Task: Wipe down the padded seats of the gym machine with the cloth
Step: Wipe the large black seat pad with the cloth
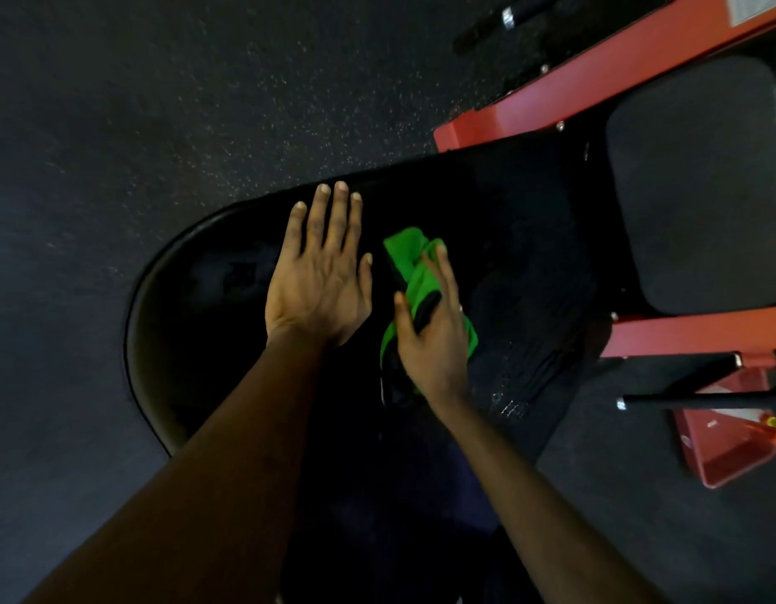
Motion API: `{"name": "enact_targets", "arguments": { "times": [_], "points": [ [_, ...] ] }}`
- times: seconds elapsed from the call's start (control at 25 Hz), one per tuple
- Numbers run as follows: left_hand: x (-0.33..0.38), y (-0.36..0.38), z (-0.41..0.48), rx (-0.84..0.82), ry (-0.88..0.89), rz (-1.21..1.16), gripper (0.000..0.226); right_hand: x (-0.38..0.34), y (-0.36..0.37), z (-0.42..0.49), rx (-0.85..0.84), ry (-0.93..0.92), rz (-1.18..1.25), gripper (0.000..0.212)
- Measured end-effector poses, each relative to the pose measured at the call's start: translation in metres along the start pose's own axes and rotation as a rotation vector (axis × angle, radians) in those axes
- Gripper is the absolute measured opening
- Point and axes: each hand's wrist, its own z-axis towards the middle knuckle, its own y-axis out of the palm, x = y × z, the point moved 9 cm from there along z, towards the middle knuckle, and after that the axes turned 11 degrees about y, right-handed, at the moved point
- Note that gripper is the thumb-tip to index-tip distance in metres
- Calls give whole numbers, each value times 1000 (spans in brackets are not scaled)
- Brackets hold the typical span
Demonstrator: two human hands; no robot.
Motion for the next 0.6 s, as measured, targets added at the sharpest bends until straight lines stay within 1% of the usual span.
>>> {"name": "enact_targets", "arguments": {
  "times": [0.08, 0.16, 0.24, 0.32, 0.4, 0.48, 0.6],
  "points": [
    [0, 0, 1, 0, 2, 11, 68, 13, -6, 8, 2, 18, 20, 54],
    [0, 1, 0, 6, 3, 29, 68, 22, -8, 53, 63, 99, 12, 55],
    [-1, 1, -1, 17, 2, 48, 68, 37, -14, 110, 152, 240, -17, 60],
    [0, 1, -1, 20, 5, 51, 68, 55, -21, 155, 183, 416, -37, 65],
    [0, 1, -2, 12, 2, 54, 68, 52, -23, 160, 176, 481, -68, 71],
    [0, 0, -1, 24, 0, 65, 68, 29, -12, 115, 139, 400, -59, 74],
    [0, 1, 0, 27, 1, 55, 69, 1, 4, 7, 59, 111, -1, 68]
  ]
}}
